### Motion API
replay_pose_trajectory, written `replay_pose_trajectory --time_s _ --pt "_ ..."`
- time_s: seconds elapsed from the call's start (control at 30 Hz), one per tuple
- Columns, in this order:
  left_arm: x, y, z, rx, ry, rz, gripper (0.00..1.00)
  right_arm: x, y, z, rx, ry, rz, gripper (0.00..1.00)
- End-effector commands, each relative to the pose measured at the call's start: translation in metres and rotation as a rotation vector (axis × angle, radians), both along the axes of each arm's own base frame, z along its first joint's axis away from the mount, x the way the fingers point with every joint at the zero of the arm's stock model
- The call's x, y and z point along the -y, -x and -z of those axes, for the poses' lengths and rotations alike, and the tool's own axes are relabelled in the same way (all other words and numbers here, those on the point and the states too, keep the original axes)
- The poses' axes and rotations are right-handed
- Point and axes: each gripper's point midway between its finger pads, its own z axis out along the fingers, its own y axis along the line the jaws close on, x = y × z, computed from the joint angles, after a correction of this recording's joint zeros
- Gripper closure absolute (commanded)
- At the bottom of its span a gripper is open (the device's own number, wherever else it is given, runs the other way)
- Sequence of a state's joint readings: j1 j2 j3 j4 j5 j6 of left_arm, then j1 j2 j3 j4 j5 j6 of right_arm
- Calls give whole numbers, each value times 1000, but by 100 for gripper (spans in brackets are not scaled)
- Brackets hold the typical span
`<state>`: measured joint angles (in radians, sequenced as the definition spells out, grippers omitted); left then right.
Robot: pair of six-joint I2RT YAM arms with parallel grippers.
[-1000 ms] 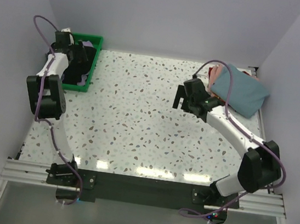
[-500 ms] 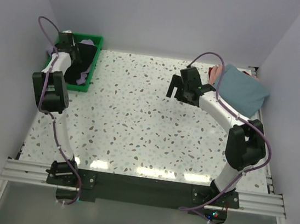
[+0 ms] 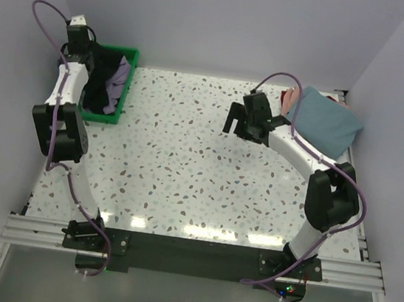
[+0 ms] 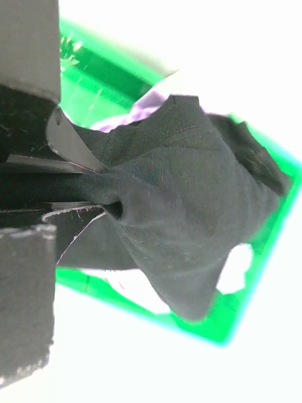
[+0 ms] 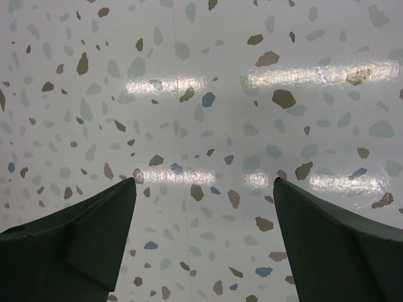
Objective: Fold and stack the t-shirts
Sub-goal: Grab the tshirt from the pile, then move the tshirt to the center of the board
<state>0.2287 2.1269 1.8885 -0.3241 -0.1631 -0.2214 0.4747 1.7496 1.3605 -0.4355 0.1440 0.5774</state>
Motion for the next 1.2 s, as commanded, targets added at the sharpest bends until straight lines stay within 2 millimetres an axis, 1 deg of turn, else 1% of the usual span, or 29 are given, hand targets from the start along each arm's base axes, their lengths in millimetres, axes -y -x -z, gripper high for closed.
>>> replay_pose_trajectory --time_s 0.0,0.07,0.1,0.17,0.2,0.23,0.27,0.33,0.37,0.43,0.47,0.53,0.57,0.6,0.63,0.67,0.7,0.73,0.77,0.8,0.87,0.9,0.93,0.97,1.0,1.03,1.07,1.13,1.17 --pt "-1 2 -129 280 -83 12 100 1 -1 -29 80 -57 19 7" --pt "1 7 -146 314 -85 14 100 2 4 -26 74 -56 19 7" --pt "5 12 -165 353 -87 29 100 3 6 -30 83 -62 20 8" --pt "11 17 -184 398 -76 51 100 6 12 -27 78 -61 22 8" --pt "19 23 -206 444 -73 75 100 7 14 -29 80 -64 22 8" --pt "22 26 -217 471 -64 85 100 10 18 -29 81 -65 25 8" --pt "27 33 -239 523 -65 100 100 11 21 -30 81 -66 25 8" --pt "37 41 -262 579 -46 138 100 15 28 -34 91 -69 27 8" --pt "48 48 -280 621 -36 180 100 17 30 -33 91 -67 29 8" --pt "65 55 -298 673 30 239 100 21 39 -37 100 -69 29 8" --pt "73 63 -314 716 54 260 100 23 42 -38 99 -67 30 8" --pt "103 70 -325 758 160 352 100 28 50 -35 89 -58 28 8" --pt "117 78 -341 802 173 396 100 30 54 -42 106 -63 24 8" --pt "133 84 -350 821 187 445 100 32 57 -43 110 -63 24 8" --pt "159 88 -361 842 205 503 100 35 62 -39 103 -58 24 8" --pt "176 98 -383 888 202 548 100 38 67 -46 120 -63 21 8" --pt "193 105 -395 910 209 594 100 39 70 -48 125 -64 19 8" --pt "225 112 -406 928 240 669 100 43 74 -46 124 -55 23 8" --pt "243 115 -412 937 268 717 100 46 79 -45 116 -43 23 8" --pt "269 134 -436 980 298 809 100 51 82 -53 138 -42 31 8" --pt "290 150 -454 1006 389 878 100 59 92 -54 138 -24 41 8" --pt "303 166 -465 1018 428 929 100 63 97 -64 167 -35 46 8" --pt "309 179 -478 1056 480 959 100 67 101 -67 176 -35 53 8" --pt "313 201 -496 1115 494 996 100 74 107 -68 175 -24 67 8" --pt "318 208 -495 1110 520 1015 100 78 112 -71 182 -21 75 8" --pt "323 223 -500 1104 564 1028 100 86 121 -77 195 -17 91 8" --pt "323 232 -504 1104 580 1033 100 90 126 -79 197 -12 95 8" --pt "322 238 -495 1061 612 1016 100 98 138 -86 219 -17 108 7" --pt "318 254 -496 1054 608 1005 100 103 146 -83 209 -8 111 8"
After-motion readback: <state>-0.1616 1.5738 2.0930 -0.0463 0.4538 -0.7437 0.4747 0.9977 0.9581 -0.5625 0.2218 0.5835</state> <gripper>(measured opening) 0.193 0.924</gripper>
